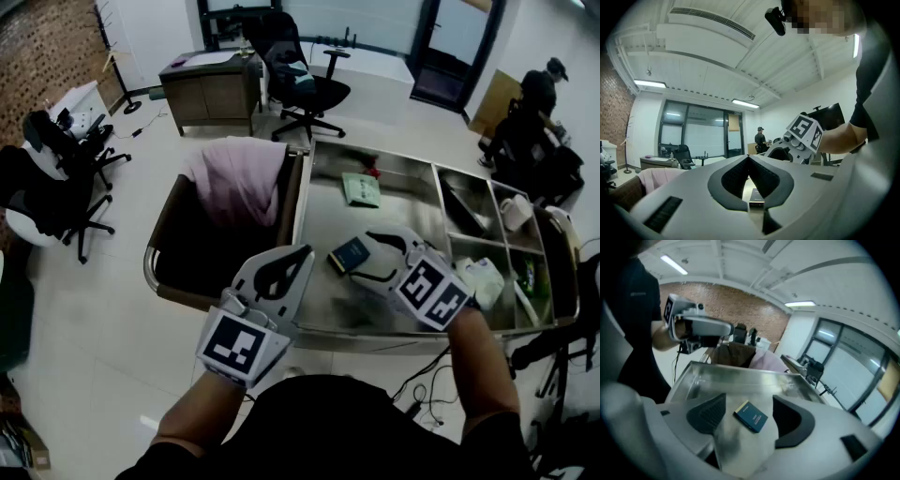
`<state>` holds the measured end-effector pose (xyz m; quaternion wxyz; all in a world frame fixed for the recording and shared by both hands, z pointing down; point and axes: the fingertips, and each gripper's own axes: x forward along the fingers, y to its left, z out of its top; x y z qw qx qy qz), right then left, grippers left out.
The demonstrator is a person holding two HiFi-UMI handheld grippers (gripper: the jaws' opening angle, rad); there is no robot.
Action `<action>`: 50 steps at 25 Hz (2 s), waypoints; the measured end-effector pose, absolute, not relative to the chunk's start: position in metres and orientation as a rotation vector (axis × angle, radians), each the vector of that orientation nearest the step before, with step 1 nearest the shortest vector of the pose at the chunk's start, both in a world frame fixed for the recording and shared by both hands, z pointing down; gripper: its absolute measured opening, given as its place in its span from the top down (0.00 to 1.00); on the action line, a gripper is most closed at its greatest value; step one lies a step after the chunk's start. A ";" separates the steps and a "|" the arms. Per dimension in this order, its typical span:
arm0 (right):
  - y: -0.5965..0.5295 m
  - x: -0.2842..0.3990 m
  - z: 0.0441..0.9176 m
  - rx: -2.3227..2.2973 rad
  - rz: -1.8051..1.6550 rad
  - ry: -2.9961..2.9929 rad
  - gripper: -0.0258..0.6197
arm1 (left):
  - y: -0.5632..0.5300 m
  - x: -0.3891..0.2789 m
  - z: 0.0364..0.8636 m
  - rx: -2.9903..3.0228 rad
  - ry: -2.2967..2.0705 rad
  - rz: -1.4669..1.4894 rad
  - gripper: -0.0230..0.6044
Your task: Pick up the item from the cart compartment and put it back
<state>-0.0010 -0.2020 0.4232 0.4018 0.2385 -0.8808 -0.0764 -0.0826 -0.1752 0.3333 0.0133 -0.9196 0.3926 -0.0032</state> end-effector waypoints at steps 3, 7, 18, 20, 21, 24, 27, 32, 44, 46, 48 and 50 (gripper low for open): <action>-0.212 -0.006 0.445 0.398 -0.259 -2.102 0.43 | -0.182 -0.084 0.333 -2.890 1.216 -0.006 0.96; -0.219 -0.012 0.471 0.187 -0.310 -1.944 0.43 | -0.195 -0.085 0.333 -2.921 1.199 0.001 0.96; -0.222 -0.017 0.522 -0.131 -0.338 -1.714 0.43 | -0.222 -0.090 0.335 -2.914 1.227 -0.007 0.96; -0.221 -0.018 0.523 -0.162 -0.323 -1.701 0.44 | -0.224 -0.090 0.336 -2.917 1.236 -0.006 0.96; -0.221 -0.017 0.523 -0.174 -0.309 -1.696 0.44 | -0.225 -0.090 0.336 -2.917 1.239 -0.005 0.96; -0.222 -0.015 0.527 -0.206 -0.234 -1.696 0.44 | -0.225 -0.090 0.336 -2.916 1.242 -0.004 0.96; -0.220 -0.013 0.531 -0.234 -0.154 -1.713 0.48 | -0.226 -0.088 0.339 -2.917 1.237 -0.009 0.96; -0.233 -0.007 0.522 -0.134 -0.217 -1.722 0.52 | -0.223 -0.086 0.339 -2.921 1.231 -0.015 0.96; -0.268 -0.014 0.426 0.620 0.001 -2.306 0.53 | -0.197 -0.066 0.337 -2.934 1.190 -0.004 0.96; -0.267 -0.008 0.410 0.749 0.069 -2.404 0.53 | -0.195 -0.064 0.337 -2.931 1.202 0.002 0.96; -0.263 -0.001 0.394 0.861 0.106 -2.486 0.53 | -0.192 -0.062 0.335 -2.927 1.205 0.008 0.96; -0.258 0.010 0.381 0.957 0.139 -2.560 0.53 | -0.190 -0.057 0.334 -2.924 1.203 0.008 0.96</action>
